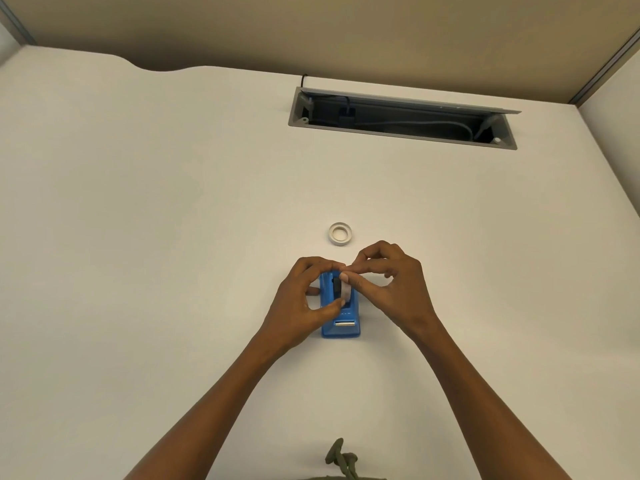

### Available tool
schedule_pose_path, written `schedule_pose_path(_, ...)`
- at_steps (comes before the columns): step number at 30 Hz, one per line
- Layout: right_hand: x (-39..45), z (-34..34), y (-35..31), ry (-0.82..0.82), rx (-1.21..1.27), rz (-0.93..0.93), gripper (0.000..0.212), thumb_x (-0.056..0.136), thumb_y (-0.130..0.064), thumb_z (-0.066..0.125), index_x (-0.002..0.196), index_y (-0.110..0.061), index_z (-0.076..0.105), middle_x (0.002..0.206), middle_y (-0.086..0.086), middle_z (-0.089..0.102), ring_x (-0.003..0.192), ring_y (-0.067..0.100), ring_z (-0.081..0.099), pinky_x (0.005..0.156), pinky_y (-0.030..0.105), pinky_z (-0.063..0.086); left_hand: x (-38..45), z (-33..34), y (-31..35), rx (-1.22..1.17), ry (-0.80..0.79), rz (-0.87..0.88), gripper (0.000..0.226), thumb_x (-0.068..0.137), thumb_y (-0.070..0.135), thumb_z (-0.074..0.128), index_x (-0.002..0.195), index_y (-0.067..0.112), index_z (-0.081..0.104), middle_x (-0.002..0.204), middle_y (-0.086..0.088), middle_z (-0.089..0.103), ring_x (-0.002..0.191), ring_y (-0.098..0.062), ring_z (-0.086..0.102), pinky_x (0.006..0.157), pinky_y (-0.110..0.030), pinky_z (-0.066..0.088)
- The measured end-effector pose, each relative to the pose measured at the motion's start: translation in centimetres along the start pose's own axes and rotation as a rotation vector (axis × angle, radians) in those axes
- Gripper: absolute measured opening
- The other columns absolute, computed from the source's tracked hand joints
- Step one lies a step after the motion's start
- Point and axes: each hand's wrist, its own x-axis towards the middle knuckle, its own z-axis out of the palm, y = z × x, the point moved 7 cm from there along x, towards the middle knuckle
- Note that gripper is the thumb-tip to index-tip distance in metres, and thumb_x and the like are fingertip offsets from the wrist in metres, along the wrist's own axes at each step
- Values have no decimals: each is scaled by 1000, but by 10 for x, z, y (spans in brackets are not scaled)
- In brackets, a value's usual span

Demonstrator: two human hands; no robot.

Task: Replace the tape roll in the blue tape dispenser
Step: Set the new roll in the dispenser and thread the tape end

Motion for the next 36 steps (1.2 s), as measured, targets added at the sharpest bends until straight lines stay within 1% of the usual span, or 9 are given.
schedule_pose_path(7,-1,-2,-15,-13,-142,-121,12,74,-20,78,84,-13,77,86,3,65,83,15,49,72,14,34,1,0,1,-1,-9,22,45,70,31,68,106,47,46,114,11,48,102,0,53,79,-4,47)
schedule_pose_path(11,-1,-1,-18,-14,-186,-119,13,76,-20,76,85,-10,75,87,6,65,85,19,52,73,21,37,1,1,-3,-1,-1,15,46,72,24,72,111,34,50,116,8,49,102,-6,53,79,-3,46)
schedule_pose_path(15,-2,-1,-17,-27,-168,-90,13,77,-21,75,87,-12,74,91,6,65,88,18,54,74,15,37,1,1,-3,5,1,23,47,74,20,74,112,33,50,117,8,49,103,-9,53,80,-6,47)
schedule_pose_path(18,-3,-2,-17,-24,-159,-88,12,77,-20,75,86,-12,74,93,6,64,90,18,54,77,25,41,-2,1,0,-6,-4,30,47,73,29,69,116,34,49,119,7,50,107,-8,53,82,-9,48)
schedule_pose_path(22,-8,-2,-20,9,-198,-118,9,78,-19,74,85,-15,72,96,6,62,88,19,51,77,39,43,-5,-1,0,-53,-18,11,55,74,34,66,123,43,42,126,13,49,114,2,48,85,-8,46)
schedule_pose_path(25,-15,-2,-21,52,-241,-157,9,78,-23,72,84,-17,72,103,6,62,92,23,53,78,35,37,-7,-2,0,-21,-53,-5,64,69,44,70,124,49,37,131,15,45,118,3,45,87,-9,46)
schedule_pose_path(29,-24,-3,-25,109,-316,-212,10,75,-23,75,82,-17,73,116,9,62,100,22,52,81,32,32,-13,-3,-8,67,-123,-14,94,55,52,81,134,48,29,142,19,35,130,-1,33,102,-21,35)
schedule_pose_path(33,-32,-5,-31,182,-336,-276,9,77,-26,72,79,-17,73,121,9,61,107,20,47,81,35,33,-17,1,-17,148,-211,8,107,51,55,82,133,58,14,137,43,13,128,23,10,97,5,15)
schedule_pose_path(36,-39,-4,-31,216,-351,-312,10,81,-24,69,78,-16,74,124,11,60,114,24,46,87,37,35,-16,5,-23,207,-242,16,107,55,51,82,130,62,7,133,49,5,124,29,4,93,10,8)
